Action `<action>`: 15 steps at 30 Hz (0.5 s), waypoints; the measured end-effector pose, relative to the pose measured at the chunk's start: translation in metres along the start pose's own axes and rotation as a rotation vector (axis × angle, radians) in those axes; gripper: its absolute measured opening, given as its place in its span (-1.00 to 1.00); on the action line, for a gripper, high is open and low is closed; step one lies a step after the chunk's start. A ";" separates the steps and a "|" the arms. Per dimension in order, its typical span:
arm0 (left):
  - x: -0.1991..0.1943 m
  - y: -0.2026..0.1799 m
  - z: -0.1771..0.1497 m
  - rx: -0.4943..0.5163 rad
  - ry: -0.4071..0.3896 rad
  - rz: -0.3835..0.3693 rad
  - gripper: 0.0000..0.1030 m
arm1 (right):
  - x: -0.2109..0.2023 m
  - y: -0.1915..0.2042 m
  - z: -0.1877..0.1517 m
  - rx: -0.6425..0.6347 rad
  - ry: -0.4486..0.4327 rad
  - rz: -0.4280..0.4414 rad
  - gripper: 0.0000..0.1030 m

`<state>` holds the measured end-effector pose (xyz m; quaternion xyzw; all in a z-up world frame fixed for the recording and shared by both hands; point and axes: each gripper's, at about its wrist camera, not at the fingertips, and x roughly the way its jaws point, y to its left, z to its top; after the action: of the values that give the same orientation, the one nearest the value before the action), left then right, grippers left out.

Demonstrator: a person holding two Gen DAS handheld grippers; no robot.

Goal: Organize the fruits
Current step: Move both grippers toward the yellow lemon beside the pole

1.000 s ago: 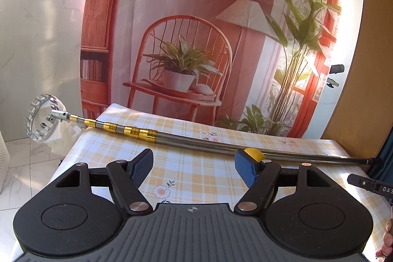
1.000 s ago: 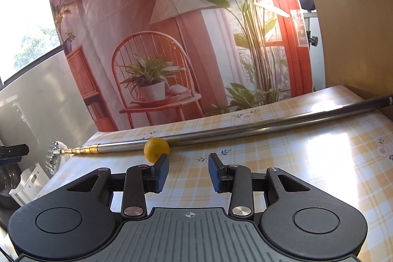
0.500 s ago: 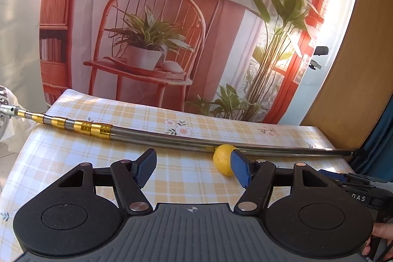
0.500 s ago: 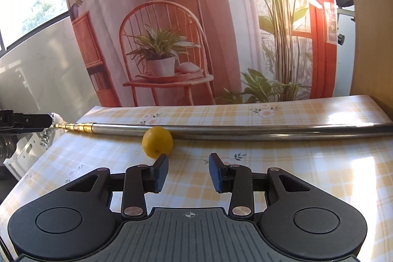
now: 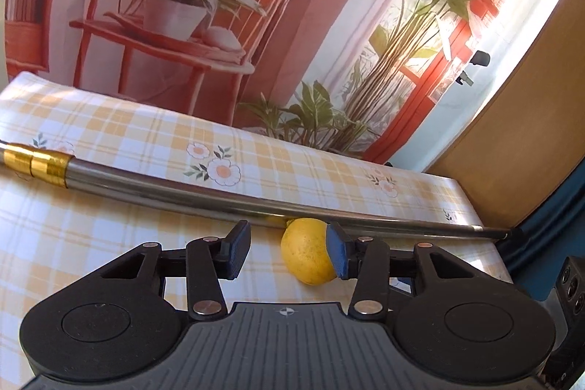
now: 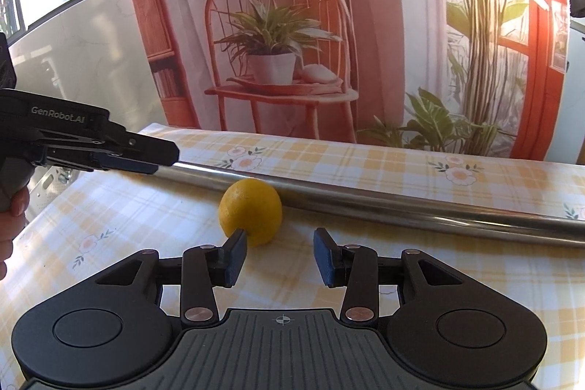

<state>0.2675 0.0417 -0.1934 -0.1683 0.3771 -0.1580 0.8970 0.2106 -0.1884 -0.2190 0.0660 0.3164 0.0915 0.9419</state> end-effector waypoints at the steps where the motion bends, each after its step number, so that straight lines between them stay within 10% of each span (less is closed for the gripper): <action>1: 0.007 0.002 -0.001 -0.017 0.013 -0.009 -0.10 | 0.005 0.002 0.000 -0.007 0.003 0.007 -0.25; 15: 0.057 0.009 0.002 -0.146 0.042 -0.086 -0.10 | 0.038 0.009 -0.003 -0.050 0.019 0.063 -0.09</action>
<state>0.3077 0.0265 -0.2314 -0.2460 0.3985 -0.1721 0.8666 0.2369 -0.1715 -0.2419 0.0514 0.3207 0.1297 0.9368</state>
